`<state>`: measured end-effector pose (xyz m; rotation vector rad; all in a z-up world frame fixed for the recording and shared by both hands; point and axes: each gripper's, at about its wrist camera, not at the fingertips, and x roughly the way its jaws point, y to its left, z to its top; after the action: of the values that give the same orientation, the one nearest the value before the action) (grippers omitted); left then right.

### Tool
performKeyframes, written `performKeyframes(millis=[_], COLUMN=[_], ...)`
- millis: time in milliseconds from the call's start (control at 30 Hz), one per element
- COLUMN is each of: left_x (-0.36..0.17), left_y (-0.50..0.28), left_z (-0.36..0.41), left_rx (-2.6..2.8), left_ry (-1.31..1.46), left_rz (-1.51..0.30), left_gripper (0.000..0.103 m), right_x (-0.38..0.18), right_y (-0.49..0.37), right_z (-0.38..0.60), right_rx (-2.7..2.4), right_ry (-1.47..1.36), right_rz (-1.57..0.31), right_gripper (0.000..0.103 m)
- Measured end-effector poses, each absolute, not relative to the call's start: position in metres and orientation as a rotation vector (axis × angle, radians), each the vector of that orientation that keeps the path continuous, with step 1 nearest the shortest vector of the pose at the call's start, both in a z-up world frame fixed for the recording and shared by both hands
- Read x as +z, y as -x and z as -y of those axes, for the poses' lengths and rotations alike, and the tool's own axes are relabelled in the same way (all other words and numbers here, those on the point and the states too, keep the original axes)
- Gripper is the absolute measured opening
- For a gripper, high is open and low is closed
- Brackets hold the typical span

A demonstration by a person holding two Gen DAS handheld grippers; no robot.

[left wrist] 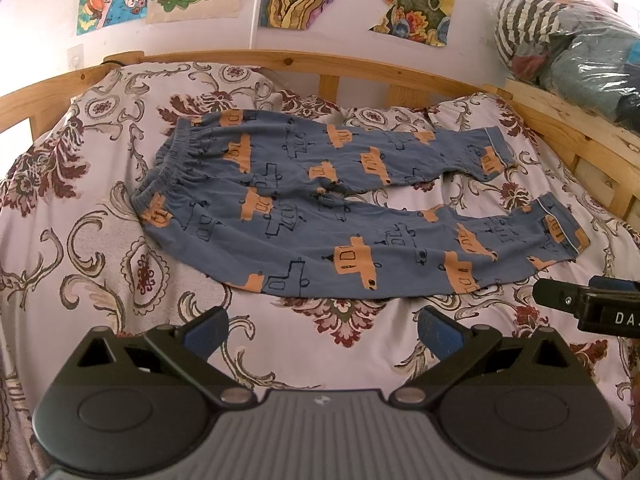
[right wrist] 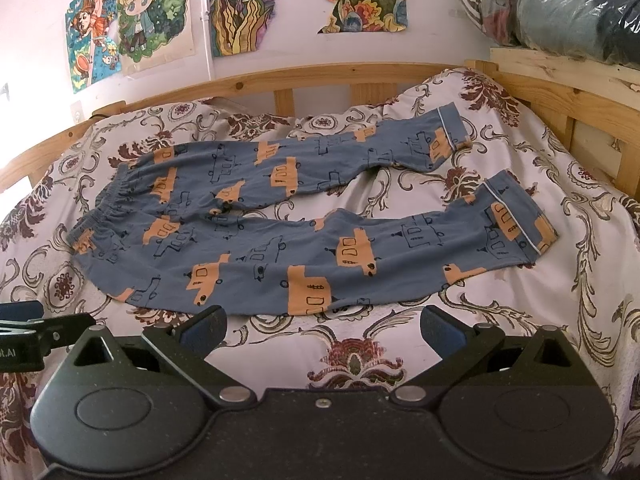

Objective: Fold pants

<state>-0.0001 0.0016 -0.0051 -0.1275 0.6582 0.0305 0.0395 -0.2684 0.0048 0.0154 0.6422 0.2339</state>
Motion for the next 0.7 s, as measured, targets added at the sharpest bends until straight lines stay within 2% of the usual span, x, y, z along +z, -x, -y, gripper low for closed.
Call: performKeyframes(millis=[400,600,700], left_x=[0.022,0.036,0.039], left_y=[-0.033,-0.074,-0.099], left_z=[-0.013,-0.037,-0.035], left_rx=[-0.014,-0.053,-0.044], left_ry=[0.069,0.315,0.251], left_rz=[-0.81,-0.859,-0.853], left_gripper=[0.103,0.103,0.103], right_x=[0.038,0.055,0.056], right_y=[-0.058,-0.094,-0.116], right_z=[0.283,0.299,0.302], right_rx=[0.283,0.336,0.392], right_ry=[-0.026,-0.047,0.02], right_rz=[-0.658,-0.68,-0.69], right_gripper=[0.102,0.102,0.102])
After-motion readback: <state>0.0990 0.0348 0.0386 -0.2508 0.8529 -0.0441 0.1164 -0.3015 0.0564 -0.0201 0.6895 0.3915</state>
